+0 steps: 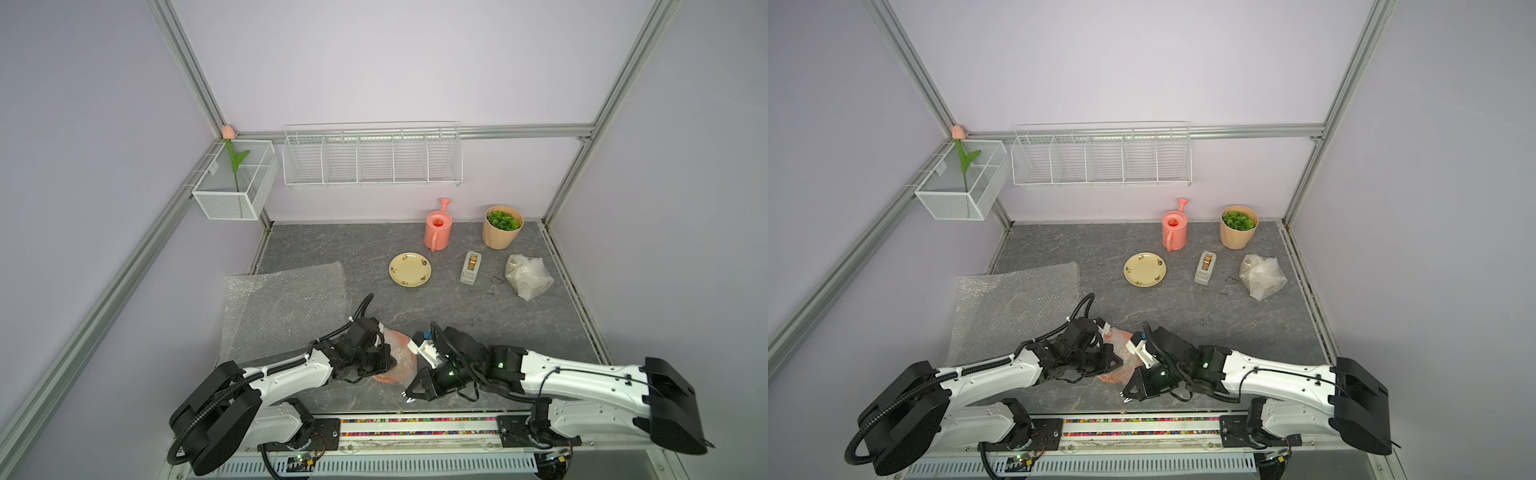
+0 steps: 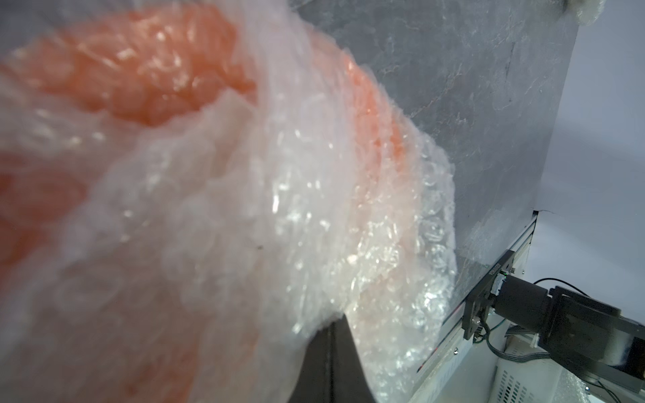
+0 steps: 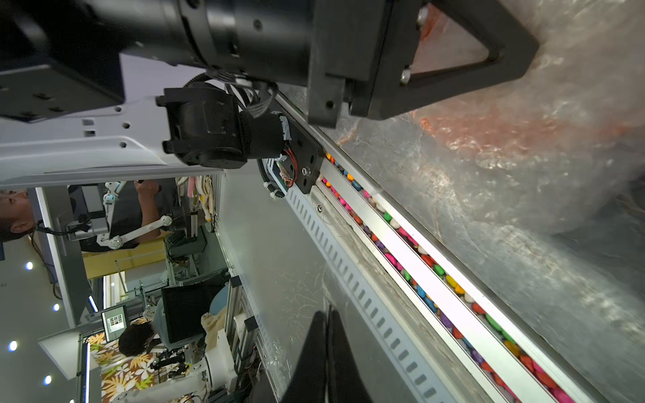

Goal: Wrap dinner plates in bubble wrap
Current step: Stick the tape on the bubble wrap.

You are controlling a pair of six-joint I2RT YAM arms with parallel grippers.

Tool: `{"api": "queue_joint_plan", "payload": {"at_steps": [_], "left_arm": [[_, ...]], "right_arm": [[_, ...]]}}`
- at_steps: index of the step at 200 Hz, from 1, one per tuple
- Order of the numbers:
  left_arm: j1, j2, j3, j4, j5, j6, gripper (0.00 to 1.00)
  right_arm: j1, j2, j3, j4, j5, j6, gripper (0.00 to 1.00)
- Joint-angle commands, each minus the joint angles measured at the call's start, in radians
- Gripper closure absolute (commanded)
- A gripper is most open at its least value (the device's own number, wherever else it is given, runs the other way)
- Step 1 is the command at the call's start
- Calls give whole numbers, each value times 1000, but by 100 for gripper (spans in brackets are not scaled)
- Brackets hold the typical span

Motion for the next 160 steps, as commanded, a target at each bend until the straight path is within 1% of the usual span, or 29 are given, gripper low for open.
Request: {"api": "queue_joint_plan", "payload": {"at_steps": [1,40,63,77,93,117,160], "left_arm": [[4,-2,-6,26,4,14,100],[4,27,-2,38,31,17,100],[4,36,5,38,39,15,100],[4,38,7,35,37,12,100],[4,41,10,33,35,10,100],[4,44,10,26,27,12,100],[4,48,14,19,25,18,100]], "right_arm": [[8,66,40,94,11,42,93],[-50,167,66,148,12,48,93],[-87,197,75,185,5,51,93],[-91,196,87,190,-13,44,93],[-82,157,84,169,-30,40,93],[-36,49,70,32,-8,13,93],[65,-148,10,-144,39,44,93]]}}
